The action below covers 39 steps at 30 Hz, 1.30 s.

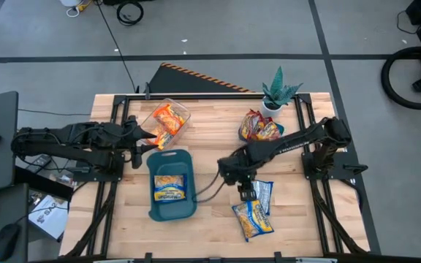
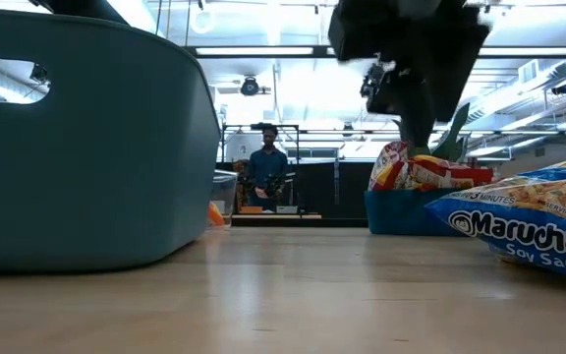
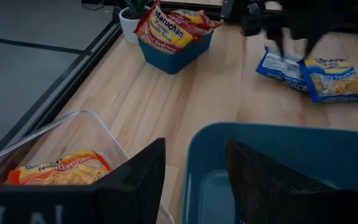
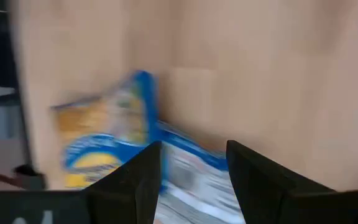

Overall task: Sort Maruchan noodles
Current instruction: Put the bottom blue noodle pack into the big blue bin

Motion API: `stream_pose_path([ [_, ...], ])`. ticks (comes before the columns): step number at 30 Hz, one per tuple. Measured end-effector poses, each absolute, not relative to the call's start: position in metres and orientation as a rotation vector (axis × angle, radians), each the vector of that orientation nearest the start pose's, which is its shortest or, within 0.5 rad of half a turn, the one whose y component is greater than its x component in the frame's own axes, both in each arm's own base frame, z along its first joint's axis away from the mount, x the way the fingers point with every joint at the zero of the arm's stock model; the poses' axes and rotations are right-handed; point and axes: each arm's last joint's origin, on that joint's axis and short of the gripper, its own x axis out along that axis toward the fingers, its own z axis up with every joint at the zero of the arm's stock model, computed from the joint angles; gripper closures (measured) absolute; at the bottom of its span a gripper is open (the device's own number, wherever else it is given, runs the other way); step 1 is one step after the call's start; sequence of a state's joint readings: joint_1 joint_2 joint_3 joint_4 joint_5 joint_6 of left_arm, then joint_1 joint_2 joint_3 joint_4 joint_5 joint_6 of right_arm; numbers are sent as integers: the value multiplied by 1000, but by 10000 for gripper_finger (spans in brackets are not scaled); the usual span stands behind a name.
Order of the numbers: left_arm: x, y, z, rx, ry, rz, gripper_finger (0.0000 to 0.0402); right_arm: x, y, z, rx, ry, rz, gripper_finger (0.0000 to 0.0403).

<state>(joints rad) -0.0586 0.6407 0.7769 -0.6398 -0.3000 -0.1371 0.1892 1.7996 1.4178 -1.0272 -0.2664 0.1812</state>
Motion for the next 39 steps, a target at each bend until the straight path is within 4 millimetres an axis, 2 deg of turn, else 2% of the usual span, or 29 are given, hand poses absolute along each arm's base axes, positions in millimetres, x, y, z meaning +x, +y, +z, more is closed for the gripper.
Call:
stream_pose_path([
  [5,127,1,308,-27,481,270,230,340,105,230,181,1376,336,218],
  [9,127,1,308,-14,482,271,230,340,123,219,168,1396,318,222],
  [15,127,1,308,7,487,265,230,342,137,196,134,1462,260,224],
  [21,127,1,308,37,491,258,230,344,140,177,169,1544,261,229],
  [26,127,1,308,39,492,257,230,344,140,172,164,1570,251,273],
  [33,127,1,307,39,496,257,230,344,140,171,161,1578,255,391],
  [37,126,1,307,40,500,258,230,341,139,173,169,1595,230,388],
  [39,126,1,307,62,503,254,230,339,137,181,153,1578,214,393],
])
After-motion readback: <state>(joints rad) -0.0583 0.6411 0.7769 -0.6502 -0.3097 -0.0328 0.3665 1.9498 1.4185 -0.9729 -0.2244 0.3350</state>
